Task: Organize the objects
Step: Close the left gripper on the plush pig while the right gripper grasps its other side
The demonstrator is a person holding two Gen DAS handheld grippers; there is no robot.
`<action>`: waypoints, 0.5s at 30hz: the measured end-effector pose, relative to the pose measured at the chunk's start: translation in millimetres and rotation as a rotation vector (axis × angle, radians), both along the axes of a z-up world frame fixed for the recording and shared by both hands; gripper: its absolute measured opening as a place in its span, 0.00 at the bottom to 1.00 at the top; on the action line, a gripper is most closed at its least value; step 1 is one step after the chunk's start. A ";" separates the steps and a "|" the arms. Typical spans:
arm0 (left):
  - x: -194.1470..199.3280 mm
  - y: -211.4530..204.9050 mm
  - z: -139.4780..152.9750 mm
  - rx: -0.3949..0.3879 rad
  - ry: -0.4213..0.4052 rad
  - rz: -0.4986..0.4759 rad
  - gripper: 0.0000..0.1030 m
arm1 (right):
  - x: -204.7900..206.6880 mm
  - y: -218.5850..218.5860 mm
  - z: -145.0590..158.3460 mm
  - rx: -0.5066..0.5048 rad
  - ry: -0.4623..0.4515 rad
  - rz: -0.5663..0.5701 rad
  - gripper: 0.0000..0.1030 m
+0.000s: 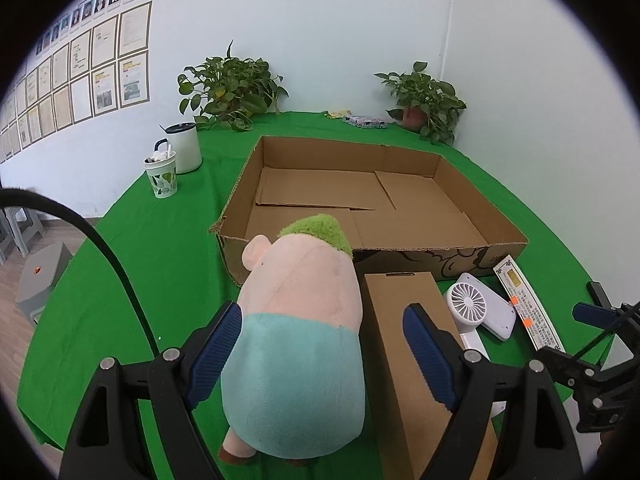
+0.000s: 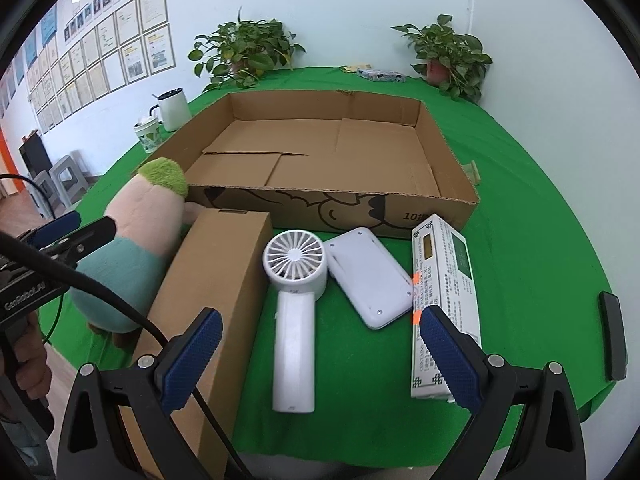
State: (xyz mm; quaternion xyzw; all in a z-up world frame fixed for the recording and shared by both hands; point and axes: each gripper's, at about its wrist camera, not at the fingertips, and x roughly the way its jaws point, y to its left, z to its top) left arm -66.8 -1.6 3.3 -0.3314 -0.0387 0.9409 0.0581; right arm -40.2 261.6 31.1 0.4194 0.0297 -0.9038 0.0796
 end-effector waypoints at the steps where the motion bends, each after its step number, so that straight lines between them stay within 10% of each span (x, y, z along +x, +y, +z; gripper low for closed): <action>1: 1.7 -2.1 1.3 -0.002 0.004 0.006 0.80 | 5.2 -5.2 5.5 -0.013 0.003 0.041 0.96; 9: 16.8 -50.0 14.6 -0.003 0.023 0.094 0.80 | 46.8 -75.4 54.2 -0.266 0.013 0.623 0.96; 15: 5.4 -67.7 -11.3 0.097 -0.071 0.069 0.80 | -13.7 -98.1 13.7 -0.184 -0.066 0.535 0.96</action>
